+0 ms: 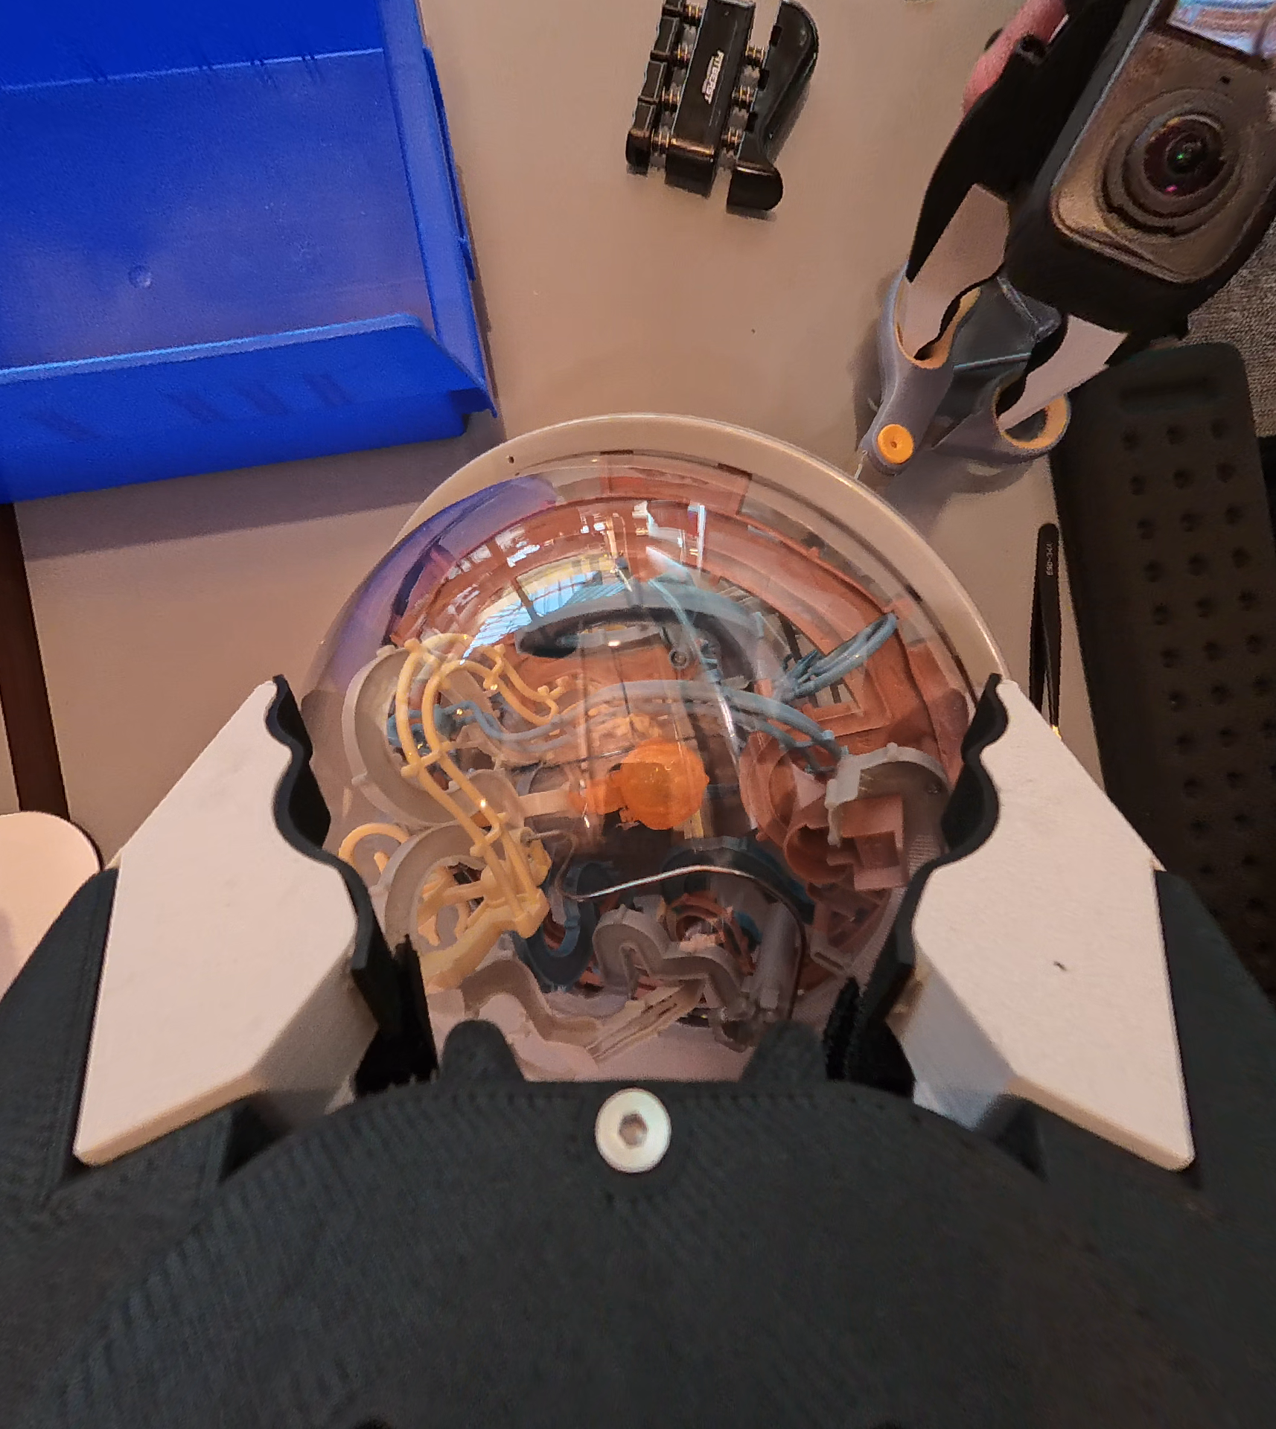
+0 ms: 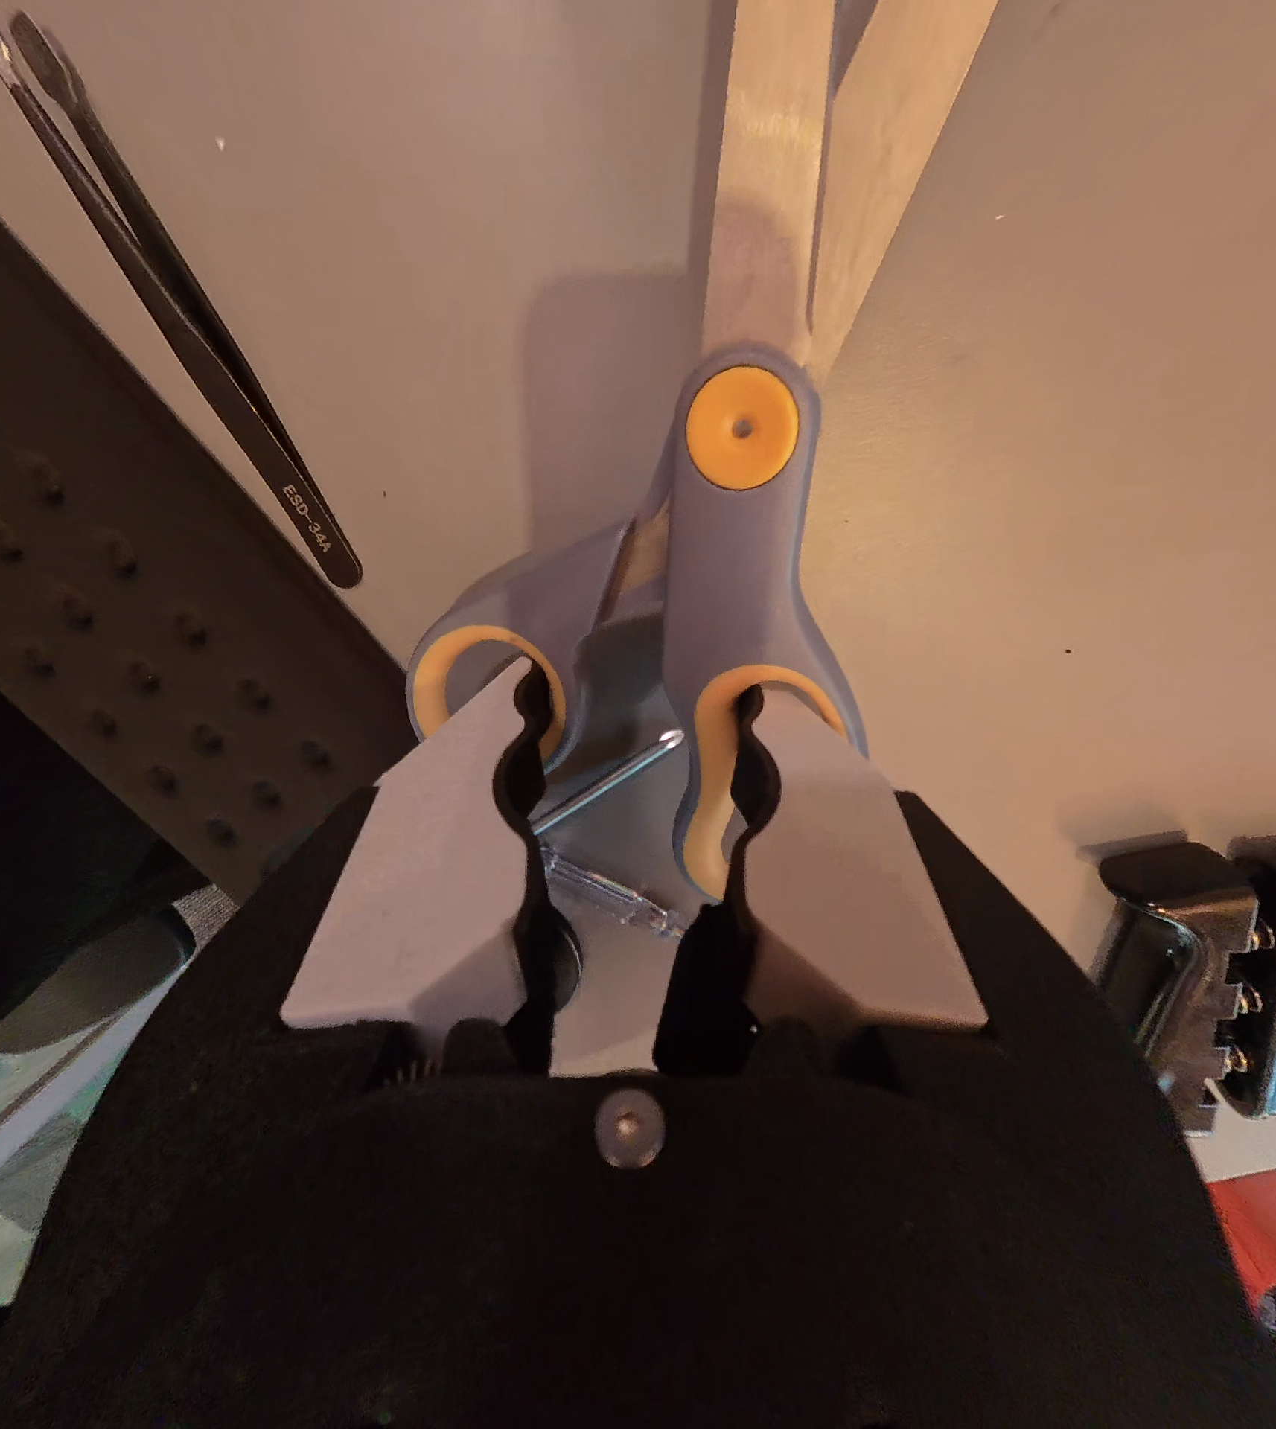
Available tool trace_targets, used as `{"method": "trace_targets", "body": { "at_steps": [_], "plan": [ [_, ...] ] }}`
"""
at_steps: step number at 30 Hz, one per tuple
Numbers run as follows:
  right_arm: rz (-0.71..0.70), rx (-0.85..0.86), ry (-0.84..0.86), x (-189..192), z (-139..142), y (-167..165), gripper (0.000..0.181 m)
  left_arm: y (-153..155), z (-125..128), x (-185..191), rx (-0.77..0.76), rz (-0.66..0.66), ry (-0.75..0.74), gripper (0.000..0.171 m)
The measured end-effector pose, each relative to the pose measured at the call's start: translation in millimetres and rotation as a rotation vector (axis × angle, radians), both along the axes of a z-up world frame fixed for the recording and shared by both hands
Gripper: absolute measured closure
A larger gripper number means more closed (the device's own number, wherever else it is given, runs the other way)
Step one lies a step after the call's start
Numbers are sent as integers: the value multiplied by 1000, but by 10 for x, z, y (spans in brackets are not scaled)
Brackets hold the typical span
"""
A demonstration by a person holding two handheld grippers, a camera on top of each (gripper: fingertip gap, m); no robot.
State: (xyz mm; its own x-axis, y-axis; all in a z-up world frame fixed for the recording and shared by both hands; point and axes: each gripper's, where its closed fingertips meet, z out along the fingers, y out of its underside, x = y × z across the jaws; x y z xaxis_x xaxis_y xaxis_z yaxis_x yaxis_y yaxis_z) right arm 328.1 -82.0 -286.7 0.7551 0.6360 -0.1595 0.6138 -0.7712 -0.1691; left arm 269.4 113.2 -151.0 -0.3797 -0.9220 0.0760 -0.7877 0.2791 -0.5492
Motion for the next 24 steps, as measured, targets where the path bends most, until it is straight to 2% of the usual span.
{"method": "trace_targets", "body": {
  "at_steps": [12,24],
  "plan": [
    [42,18,76,31,10,61,138,35,-10,47,-24,-5,31,13],
    [168,177,60,53,-18,264,138,122,-5,32,-98,-93,35,13]
  ]
}}
